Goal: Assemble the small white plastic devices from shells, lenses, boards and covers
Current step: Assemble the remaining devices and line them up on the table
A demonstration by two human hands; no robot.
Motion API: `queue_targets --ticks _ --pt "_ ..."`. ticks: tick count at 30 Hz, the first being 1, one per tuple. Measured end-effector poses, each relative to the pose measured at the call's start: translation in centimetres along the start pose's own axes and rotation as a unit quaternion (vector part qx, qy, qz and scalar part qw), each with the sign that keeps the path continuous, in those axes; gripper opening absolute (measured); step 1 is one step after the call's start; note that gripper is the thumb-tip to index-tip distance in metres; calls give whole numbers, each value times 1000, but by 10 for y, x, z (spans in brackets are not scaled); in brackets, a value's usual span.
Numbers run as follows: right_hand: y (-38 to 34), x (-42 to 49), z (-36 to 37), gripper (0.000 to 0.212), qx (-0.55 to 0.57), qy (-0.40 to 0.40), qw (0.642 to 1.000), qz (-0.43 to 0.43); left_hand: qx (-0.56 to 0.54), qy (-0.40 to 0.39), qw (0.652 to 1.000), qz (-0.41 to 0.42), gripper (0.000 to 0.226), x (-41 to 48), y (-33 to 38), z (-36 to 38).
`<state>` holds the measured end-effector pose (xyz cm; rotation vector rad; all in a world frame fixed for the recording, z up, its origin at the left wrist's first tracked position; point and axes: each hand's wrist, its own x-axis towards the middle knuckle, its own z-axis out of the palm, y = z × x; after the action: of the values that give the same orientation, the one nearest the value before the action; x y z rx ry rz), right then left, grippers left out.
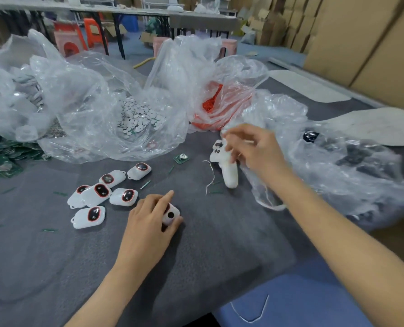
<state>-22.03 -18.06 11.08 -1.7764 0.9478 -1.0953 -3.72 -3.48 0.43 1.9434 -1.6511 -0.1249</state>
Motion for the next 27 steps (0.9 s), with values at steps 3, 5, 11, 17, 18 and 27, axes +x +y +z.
queue_targets --ticks 3,5,11,17,18,27 --pt "12 47 -78 21 3 372 928 7 -105 3 994 -13 66 12 14 6" --pt "42 78 -121 18 -46 438 888 134 -146 5 989 -6 65 19 23 11" --pt "116 79 -134 37 -440 146 821 333 -187 14 982 -10 60 20 22 12" --pt "92 84 -130 29 -477 46 827 295 -206 25 978 -13 59 20 19 14" --pt "93 82 -130 25 -479 37 828 288 -215 26 976 -16 60 19 19 14" --pt "95 77 -132 14 -465 60 840 274 -359 62 929 -62 40 19 10 15"
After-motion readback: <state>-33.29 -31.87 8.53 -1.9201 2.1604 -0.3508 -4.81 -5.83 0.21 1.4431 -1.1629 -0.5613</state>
